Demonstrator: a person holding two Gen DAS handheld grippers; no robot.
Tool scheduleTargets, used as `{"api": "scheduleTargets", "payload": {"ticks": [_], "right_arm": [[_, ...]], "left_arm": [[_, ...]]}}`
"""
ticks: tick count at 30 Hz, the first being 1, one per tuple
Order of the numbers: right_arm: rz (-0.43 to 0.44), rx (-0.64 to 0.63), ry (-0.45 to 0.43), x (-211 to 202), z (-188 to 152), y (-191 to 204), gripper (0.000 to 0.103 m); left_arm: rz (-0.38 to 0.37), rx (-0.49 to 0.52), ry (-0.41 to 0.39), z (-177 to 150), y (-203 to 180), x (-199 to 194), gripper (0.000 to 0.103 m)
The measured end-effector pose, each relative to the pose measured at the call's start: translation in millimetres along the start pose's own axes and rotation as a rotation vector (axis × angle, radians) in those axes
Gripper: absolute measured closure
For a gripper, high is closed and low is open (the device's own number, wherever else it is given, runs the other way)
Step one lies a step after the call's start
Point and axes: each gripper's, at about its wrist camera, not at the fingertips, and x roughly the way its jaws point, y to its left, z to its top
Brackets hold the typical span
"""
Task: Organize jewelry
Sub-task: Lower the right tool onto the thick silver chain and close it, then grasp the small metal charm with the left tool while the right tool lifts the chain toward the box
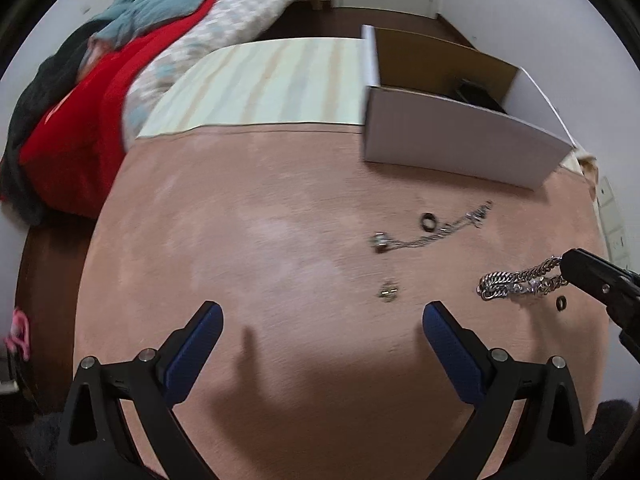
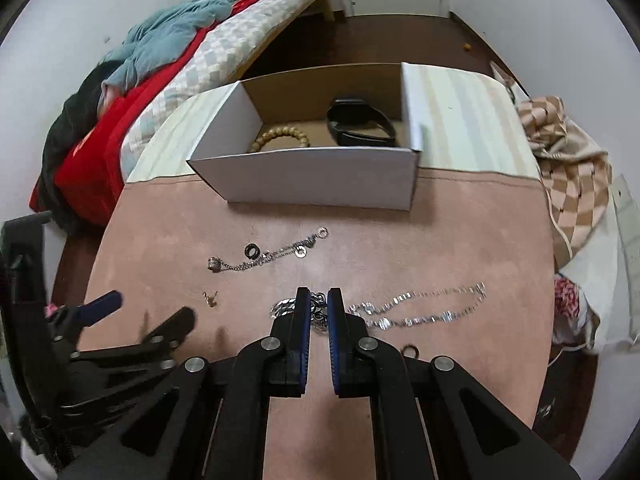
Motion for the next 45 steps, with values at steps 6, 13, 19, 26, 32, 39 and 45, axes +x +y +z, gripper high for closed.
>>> {"api": "scheduleTargets", "payload": {"ticks": [6,13,19,26,32,39,45], "right_arm": [[-0.015,0.06,0.01,1.5,-10.9,-18.8,0.095],[-0.032,0.083,0.011,4.6,-12.8,-28.0,0.095],[-0.039,0.089,0.005,4.6,-10.0,-28.1,0.095],[-0.004,0.107,-0.018,-8.1,-4.9,-23.9,0.095],[0.052,0.104,-0.062,-38.3,15.6,-15.5,0.095],[0.097,0.075,-0.134,-83.2,66.5,-11.5,0.095],[0.074,0.03,-0.162,-90.9,122.6,-10.2,0.095]], "left_arm": [[-0.012,0.073,0.012,0.6,-19.7,13.6,0.027],[-0.046,0.086,-0.018,1.0,-24.8,16.3,0.059],[-0.074,0.109,-0.021,4.4,-29.9,15.5,0.095],[-0.094,0.098,-0.028,2.7,-26.5,7.5,0.097],[-0.142,0.077,-0.059,14.2,-22.0,-23.6,0.097],[-0.228,0.065,-0.131,66.7,-22.3,-70.2,0.097],[-0.274,0.062,-0.158,126.1,-25.6,-80.4,0.097]]}}
